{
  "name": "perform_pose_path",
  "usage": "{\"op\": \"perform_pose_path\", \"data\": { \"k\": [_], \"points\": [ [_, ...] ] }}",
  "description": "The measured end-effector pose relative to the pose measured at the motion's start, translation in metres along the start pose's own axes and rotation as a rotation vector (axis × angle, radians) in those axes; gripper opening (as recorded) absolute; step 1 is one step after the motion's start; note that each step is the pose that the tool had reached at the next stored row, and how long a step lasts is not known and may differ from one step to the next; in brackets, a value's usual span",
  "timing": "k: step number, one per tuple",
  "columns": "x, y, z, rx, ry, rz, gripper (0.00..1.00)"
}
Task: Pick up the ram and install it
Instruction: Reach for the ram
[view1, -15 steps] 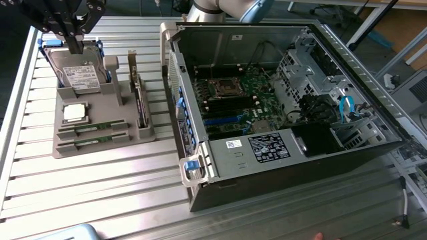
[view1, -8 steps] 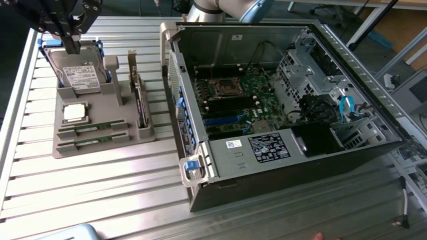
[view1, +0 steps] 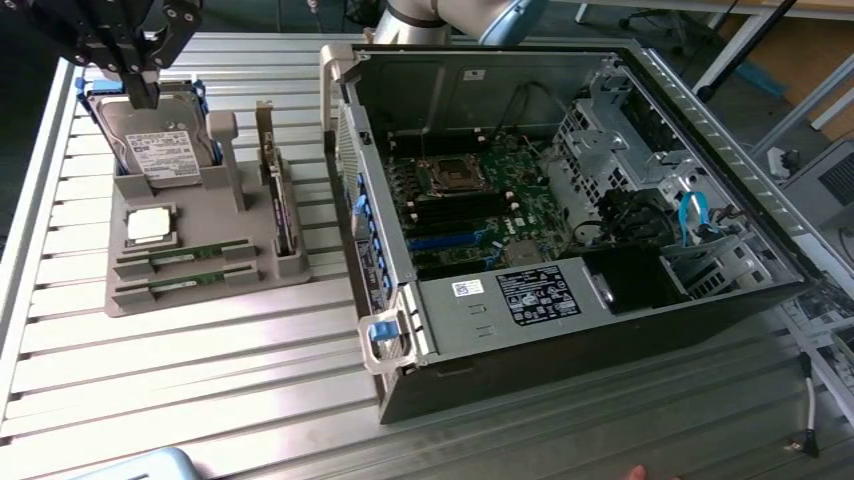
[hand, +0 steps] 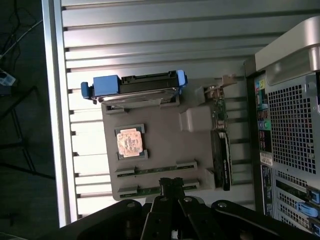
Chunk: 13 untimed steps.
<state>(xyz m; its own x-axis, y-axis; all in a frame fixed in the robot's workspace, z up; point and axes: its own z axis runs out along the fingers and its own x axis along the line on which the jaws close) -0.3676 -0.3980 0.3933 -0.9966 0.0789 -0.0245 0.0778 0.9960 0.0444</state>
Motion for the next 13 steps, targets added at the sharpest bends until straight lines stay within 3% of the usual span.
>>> {"op": "perform_pose_path", "data": {
  "k": [13],
  "points": [
    [-0.001, -0.0114, -0.0005, 0.0001, 0.0, 0.0, 0.1]
  ]
}}
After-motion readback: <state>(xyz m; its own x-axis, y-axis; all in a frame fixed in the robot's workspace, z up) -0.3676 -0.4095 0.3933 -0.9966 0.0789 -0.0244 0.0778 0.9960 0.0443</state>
